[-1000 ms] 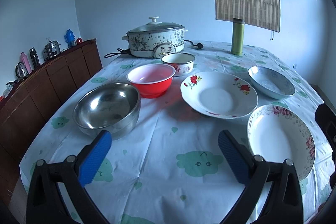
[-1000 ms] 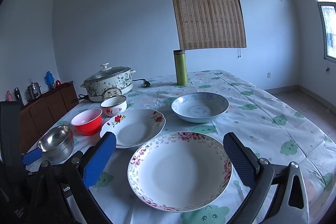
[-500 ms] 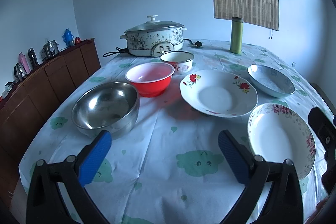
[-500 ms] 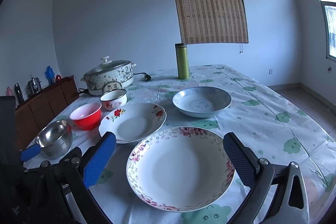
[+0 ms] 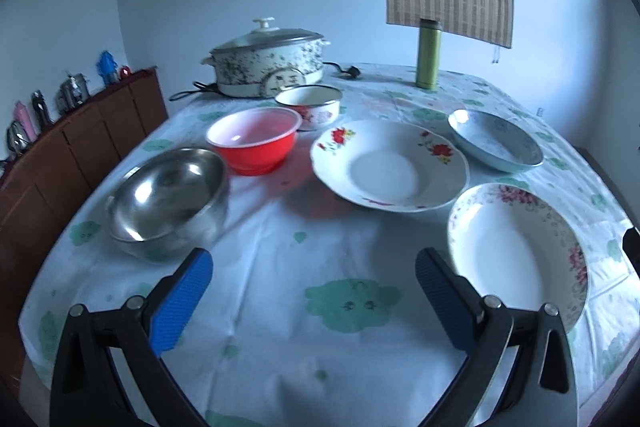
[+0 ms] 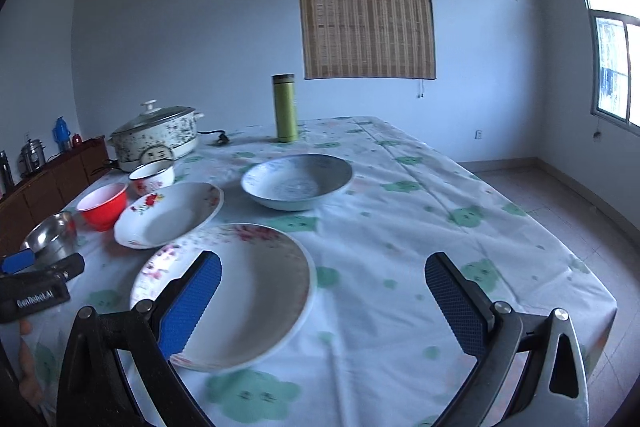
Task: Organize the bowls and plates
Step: 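Move the right tool toward the large pink-floral-rim white plate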
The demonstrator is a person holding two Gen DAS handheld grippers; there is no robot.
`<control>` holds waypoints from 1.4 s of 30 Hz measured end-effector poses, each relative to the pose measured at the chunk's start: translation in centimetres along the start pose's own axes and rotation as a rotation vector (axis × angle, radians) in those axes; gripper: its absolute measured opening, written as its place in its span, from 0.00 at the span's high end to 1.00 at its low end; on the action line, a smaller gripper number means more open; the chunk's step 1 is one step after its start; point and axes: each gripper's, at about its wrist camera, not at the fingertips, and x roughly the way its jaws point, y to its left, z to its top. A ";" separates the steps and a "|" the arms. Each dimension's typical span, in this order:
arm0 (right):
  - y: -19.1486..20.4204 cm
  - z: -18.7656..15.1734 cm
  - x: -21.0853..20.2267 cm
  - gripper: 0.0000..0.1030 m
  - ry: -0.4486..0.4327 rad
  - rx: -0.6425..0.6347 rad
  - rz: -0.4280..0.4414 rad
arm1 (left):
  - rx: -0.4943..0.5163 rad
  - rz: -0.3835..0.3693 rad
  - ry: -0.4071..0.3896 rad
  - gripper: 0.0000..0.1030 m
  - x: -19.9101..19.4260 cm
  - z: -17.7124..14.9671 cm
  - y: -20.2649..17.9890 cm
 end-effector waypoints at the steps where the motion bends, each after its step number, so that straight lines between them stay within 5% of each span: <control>1: -0.5 0.0 -0.2 0.00 -0.006 0.006 -0.001 | 0.002 -0.004 0.001 0.00 0.1 0.0 -0.2; 16: -2.2 0.9 1.2 0.01 0.027 -0.002 0.078 | -0.003 0.024 0.025 0.01 1.0 0.0 -0.1; 21: -3.0 0.6 2.3 0.23 0.071 0.011 0.089 | 0.014 0.017 0.028 0.01 1.3 0.0 -0.9; 29: -3.7 1.2 3.5 0.24 0.133 0.045 0.180 | 0.027 0.030 0.016 0.02 1.5 0.9 -1.1; 34: -2.1 2.8 3.6 0.34 0.105 -0.040 0.183 | -0.005 0.016 0.032 0.12 2.2 1.2 -0.4; 39: -1.9 2.0 5.2 0.39 0.171 -0.029 0.212 | 0.017 -0.030 0.070 0.12 2.9 0.9 -1.4; 42: -2.4 2.0 6.1 0.39 0.212 0.009 0.247 | 0.024 0.008 0.048 0.12 2.7 1.4 -1.4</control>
